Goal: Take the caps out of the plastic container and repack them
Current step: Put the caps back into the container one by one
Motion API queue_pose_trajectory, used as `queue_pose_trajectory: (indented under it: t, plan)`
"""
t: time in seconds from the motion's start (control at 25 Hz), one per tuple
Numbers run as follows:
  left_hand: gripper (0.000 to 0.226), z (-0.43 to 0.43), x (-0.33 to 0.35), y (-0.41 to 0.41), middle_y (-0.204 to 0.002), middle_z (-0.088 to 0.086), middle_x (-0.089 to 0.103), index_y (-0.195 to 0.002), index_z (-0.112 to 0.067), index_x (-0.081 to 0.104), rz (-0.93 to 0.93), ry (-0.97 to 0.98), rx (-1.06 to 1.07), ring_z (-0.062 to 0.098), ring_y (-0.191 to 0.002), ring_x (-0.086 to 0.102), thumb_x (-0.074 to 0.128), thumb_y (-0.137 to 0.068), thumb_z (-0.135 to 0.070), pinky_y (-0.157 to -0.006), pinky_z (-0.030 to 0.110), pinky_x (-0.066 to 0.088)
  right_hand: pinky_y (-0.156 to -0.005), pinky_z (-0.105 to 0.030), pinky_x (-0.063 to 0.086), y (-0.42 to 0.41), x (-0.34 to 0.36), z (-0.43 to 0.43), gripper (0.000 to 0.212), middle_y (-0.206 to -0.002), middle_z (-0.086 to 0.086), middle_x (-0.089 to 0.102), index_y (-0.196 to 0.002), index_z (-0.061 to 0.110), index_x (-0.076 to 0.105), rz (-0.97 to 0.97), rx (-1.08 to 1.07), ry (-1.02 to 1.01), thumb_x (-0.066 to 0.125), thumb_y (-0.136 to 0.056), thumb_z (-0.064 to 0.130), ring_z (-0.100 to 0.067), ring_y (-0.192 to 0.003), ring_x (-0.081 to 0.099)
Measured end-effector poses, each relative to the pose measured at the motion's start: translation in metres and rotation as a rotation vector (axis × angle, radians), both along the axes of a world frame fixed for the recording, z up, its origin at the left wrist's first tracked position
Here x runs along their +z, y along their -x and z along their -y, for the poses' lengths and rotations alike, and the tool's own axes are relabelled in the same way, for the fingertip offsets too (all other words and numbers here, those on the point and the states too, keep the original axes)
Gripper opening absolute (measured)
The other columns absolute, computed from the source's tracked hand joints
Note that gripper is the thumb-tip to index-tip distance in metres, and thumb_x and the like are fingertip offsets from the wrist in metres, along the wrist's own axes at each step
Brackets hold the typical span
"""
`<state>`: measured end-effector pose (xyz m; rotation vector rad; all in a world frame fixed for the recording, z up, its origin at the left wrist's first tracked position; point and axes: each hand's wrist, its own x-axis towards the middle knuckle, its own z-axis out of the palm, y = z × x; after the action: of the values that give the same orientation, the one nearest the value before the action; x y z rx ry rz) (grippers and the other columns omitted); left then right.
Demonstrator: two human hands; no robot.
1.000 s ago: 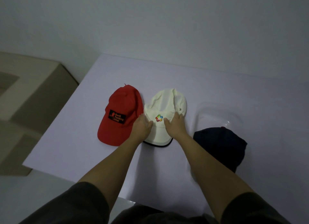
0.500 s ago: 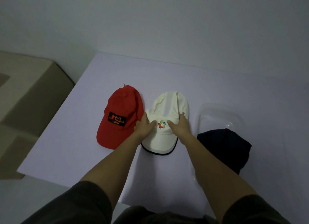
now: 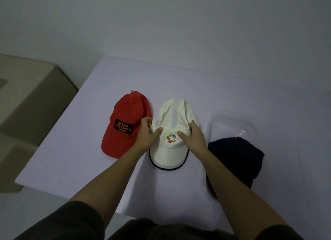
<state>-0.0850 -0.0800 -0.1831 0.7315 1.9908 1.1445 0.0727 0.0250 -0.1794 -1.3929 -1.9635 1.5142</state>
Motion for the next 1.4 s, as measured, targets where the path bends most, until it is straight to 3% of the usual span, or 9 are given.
queue_pose_trajectory:
  t: [0.08,0.24,0.44,0.56,0.72,0.96,1.12,1.28,1.4]
  plan:
    - [0.07,0.009,0.006,0.003,-0.118,-0.001,0.047,-0.141,-0.03,0.03,-0.073,0.003,-0.161,0.015,-0.11,0.049,0.065,-0.081,-0.042,-0.096,0.033,0.043,-0.068,-0.014,0.04,-0.005,0.007,0.004,0.032,-0.107,0.001,0.058,-0.111,0.01,0.052,0.008,0.047,-0.08,0.067,-0.085,0.023,-0.013,-0.094,0.055]
    - [0.079,0.018,0.015,0.006,-0.121,0.002,0.035,-0.142,-0.031,0.033,-0.158,0.138,-0.31,0.014,-0.108,0.042,0.076,-0.076,-0.038,-0.102,0.03,0.038,-0.067,-0.012,0.04,-0.006,0.01,0.006,0.034,-0.106,0.003,0.055,-0.115,0.01,0.049,-0.001,0.098,-0.034,0.064,-0.088,0.024,-0.013,-0.095,0.055]
    - [0.023,0.024,0.015,0.006,-0.094,0.001,0.053,-0.104,-0.027,0.054,-0.021,-0.054,-0.079,0.019,-0.083,0.051,0.063,-0.086,-0.036,-0.078,0.035,0.048,-0.09,-0.026,0.033,-0.002,0.012,0.006,0.026,-0.131,-0.009,0.035,-0.095,0.009,0.059,0.138,-0.058,-0.064,0.055,-0.091,0.034,-0.027,-0.124,0.037]
    - [0.013,0.025,0.018,0.003,-0.084,0.002,0.053,-0.087,-0.022,0.052,0.185,-0.187,0.116,0.018,-0.078,0.048,0.055,-0.092,-0.034,-0.073,0.036,0.043,-0.098,-0.034,0.036,-0.004,0.012,0.005,0.02,-0.148,-0.007,0.024,-0.093,0.019,0.058,0.006,-0.078,0.178,0.057,-0.09,0.039,-0.026,-0.127,0.039]
    - [0.007,0.024,0.019,0.007,-0.086,0.003,0.06,-0.088,-0.017,0.058,0.43,-0.257,0.325,0.017,-0.08,0.056,0.054,-0.094,-0.015,-0.083,0.037,0.048,-0.098,-0.038,0.043,0.0,0.007,0.003,0.026,-0.117,-0.005,0.059,-0.093,0.023,0.055,-0.229,-0.171,0.471,0.043,-0.094,0.046,-0.022,-0.107,0.055]
    - [0.032,0.031,0.026,0.016,-0.079,0.0,0.049,-0.094,-0.021,0.056,0.441,-0.305,0.488,0.011,-0.067,0.05,0.048,-0.088,0.009,-0.064,0.028,0.046,-0.087,-0.037,0.043,0.002,0.006,-0.003,0.014,-0.1,-0.004,0.053,-0.095,0.018,0.05,-0.141,-0.287,0.483,0.039,-0.098,0.024,-0.019,-0.092,0.048]
    - [0.036,0.04,0.023,0.021,-0.073,0.002,0.049,-0.09,-0.016,0.061,0.445,-0.317,0.551,0.015,-0.066,0.051,0.042,-0.086,0.015,-0.065,0.03,0.048,-0.062,-0.028,0.039,0.0,0.012,-0.007,0.02,-0.084,-0.002,0.051,-0.08,0.019,0.049,-0.153,-0.281,0.511,0.038,-0.096,0.017,-0.016,-0.072,0.044]
    - [0.04,0.044,0.031,0.02,-0.101,0.008,0.064,-0.098,-0.011,0.068,0.406,-0.303,0.266,0.024,-0.094,0.059,0.046,-0.067,0.002,-0.079,0.031,0.05,-0.061,-0.029,0.042,-0.007,0.022,-0.003,0.015,-0.094,-0.006,0.051,-0.087,0.019,0.054,-0.242,-0.24,0.62,0.05,-0.075,0.01,-0.021,-0.078,0.048]
    - [0.071,0.05,0.035,0.024,-0.13,-0.006,0.041,-0.127,-0.028,0.054,0.073,-0.067,-0.182,0.01,-0.121,0.04,0.059,-0.057,-0.015,-0.098,0.023,0.036,-0.071,-0.031,0.045,-0.017,0.03,-0.003,0.061,-0.12,-0.006,0.039,-0.112,0.034,0.055,-0.043,0.206,0.413,0.054,-0.06,0.003,-0.027,-0.098,0.049]
